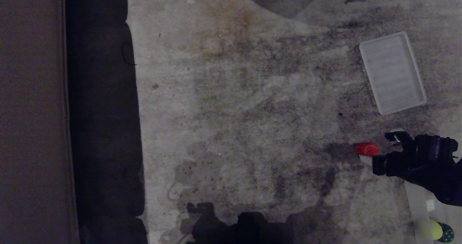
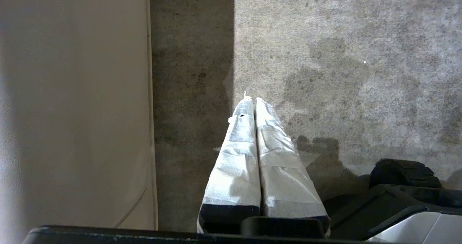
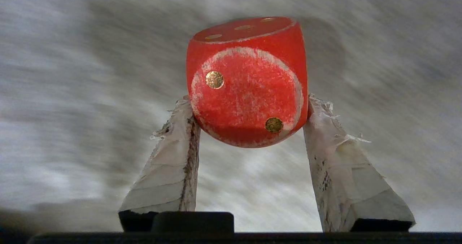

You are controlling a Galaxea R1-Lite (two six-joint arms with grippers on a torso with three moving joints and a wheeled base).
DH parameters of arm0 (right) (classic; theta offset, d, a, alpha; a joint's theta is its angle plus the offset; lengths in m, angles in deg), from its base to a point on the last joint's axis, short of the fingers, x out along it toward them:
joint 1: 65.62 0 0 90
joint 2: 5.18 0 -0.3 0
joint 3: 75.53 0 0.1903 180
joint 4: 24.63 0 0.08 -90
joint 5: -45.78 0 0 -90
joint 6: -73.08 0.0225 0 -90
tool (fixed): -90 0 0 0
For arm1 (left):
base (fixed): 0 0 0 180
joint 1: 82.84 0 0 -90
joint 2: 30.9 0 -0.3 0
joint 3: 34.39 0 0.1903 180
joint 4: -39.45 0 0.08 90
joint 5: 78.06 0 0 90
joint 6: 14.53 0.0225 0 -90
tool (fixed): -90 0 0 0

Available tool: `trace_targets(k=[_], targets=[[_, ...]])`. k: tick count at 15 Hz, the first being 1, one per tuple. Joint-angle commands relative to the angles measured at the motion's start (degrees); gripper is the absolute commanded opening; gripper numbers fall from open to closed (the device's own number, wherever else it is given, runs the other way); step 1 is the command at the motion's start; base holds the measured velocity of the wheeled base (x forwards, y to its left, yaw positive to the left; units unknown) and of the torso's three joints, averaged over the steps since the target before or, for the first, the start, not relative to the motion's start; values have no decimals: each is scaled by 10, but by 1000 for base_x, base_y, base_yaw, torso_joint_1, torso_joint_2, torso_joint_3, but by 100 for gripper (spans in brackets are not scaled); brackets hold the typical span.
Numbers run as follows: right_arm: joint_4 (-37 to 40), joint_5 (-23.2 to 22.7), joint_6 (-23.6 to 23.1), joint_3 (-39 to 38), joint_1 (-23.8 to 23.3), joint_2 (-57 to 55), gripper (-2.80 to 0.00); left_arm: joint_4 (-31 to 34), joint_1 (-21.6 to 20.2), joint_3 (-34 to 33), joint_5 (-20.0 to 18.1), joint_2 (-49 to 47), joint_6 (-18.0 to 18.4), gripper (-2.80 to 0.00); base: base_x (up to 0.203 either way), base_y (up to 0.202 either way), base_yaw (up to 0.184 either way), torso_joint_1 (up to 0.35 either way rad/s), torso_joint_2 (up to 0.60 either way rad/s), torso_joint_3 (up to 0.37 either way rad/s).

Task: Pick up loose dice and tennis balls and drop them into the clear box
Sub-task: Pick up toys out of the box

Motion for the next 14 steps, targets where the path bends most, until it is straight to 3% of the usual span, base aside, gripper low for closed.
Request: trace_targets(k=[1,5,8,13,14], targets=[[4,28,-8,-4,-2,5,0,0,0,-1,0,-1,0,-280,0,0,0,0,0,0],[2,23,-28,0,2,-9,0,0,0,-1,0,0,0,-280,0,0,0,0,0,0],[2,-15,-32,2,2,-11,0,0,0,-1,0,-1,0,-280,0,0,0,0,0,0],[-21,-20,-31,5,1,-24,0,0,0,-1,0,-1,0,-280,0,0,0,0,0,0],[-28,-20,-31,8,1,-25,-280,0,0,-1,0,-1,0,-280,0,0,0,0,0,0]])
